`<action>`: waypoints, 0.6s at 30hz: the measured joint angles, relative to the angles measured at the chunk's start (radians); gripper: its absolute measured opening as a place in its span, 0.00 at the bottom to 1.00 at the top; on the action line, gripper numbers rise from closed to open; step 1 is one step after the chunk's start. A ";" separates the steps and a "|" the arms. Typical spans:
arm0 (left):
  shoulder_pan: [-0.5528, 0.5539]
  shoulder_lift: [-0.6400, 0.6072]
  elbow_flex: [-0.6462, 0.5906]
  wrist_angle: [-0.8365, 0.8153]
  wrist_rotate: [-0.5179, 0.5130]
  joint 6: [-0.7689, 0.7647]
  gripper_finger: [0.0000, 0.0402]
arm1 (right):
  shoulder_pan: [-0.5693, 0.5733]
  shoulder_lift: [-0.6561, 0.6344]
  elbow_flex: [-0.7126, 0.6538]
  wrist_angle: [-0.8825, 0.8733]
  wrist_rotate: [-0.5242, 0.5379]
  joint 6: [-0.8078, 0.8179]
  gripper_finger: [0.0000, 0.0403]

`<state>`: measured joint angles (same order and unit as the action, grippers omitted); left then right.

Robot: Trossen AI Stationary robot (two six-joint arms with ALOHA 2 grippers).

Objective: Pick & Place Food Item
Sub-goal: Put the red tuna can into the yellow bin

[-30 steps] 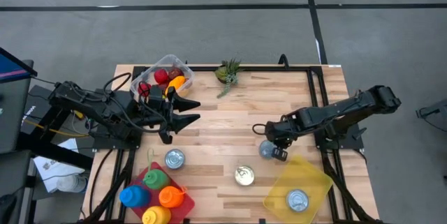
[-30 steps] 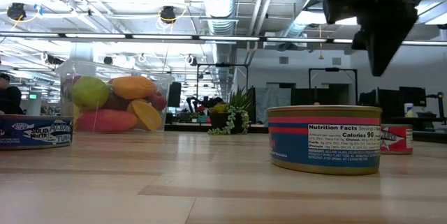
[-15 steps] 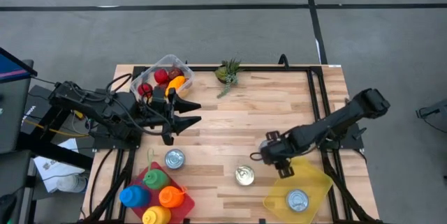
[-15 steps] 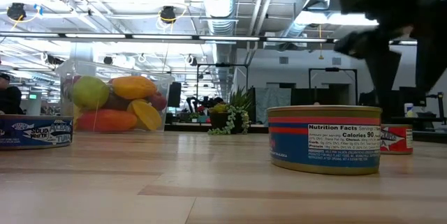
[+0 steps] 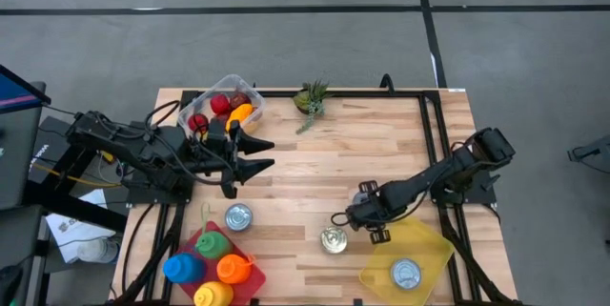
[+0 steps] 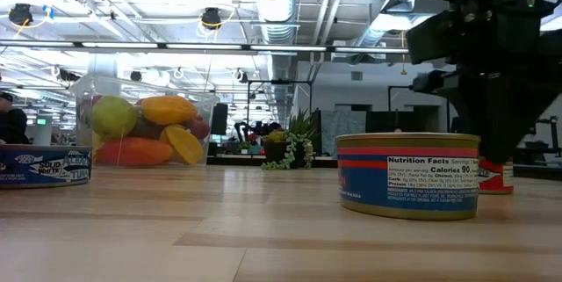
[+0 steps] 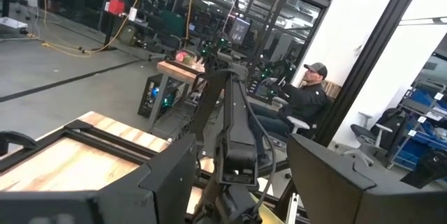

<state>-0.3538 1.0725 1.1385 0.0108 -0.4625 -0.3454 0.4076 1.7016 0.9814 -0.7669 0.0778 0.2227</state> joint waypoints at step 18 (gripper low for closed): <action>0.000 0.000 0.000 -0.025 0.000 0.000 0.54 | -0.103 0.002 -0.004 0.099 0.021 -0.080 0.00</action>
<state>-0.3538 1.0725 1.1385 -0.0147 -0.4625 -0.3450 0.3049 1.7035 0.9775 -0.6678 0.0990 0.1428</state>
